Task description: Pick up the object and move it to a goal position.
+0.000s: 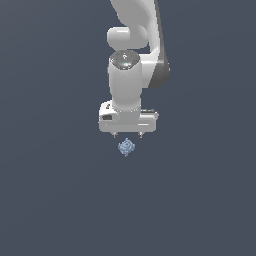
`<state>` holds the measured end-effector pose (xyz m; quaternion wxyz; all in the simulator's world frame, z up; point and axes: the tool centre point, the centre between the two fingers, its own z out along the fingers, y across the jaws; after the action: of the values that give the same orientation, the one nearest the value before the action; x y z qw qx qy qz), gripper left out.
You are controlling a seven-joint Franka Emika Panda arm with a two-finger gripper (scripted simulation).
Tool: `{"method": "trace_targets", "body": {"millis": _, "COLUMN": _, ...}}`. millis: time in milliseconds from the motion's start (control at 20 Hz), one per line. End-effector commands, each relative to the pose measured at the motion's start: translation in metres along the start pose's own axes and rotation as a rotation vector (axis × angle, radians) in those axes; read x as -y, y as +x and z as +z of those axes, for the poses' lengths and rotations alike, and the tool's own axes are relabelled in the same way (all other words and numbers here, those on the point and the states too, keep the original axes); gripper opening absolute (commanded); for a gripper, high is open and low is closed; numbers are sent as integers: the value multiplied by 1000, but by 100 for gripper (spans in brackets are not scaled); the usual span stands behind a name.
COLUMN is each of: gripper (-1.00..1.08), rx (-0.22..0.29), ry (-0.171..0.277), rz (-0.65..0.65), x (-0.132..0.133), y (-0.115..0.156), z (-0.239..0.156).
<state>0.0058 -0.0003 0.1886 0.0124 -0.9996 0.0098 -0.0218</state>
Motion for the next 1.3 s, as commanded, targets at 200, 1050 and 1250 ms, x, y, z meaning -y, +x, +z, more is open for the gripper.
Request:
{"method": "trace_targets", "body": {"millis": 200, "gripper": 100, "rx": -5, "ry": 5, "rz": -2, "x": 0, "y": 1, "z": -2}}
{"method": "trace_targets", "body": {"millis": 1050, "gripper": 100, "rx": 12, "ry": -1, "rz": 252, "x": -2, "y": -10, "z": 32}}
{"method": "trace_targets", "body": {"millis": 1250, "gripper": 100, "rx": 18, "ry": -6, "rz": 361, "x": -3, "y": -15, "z": 46}}
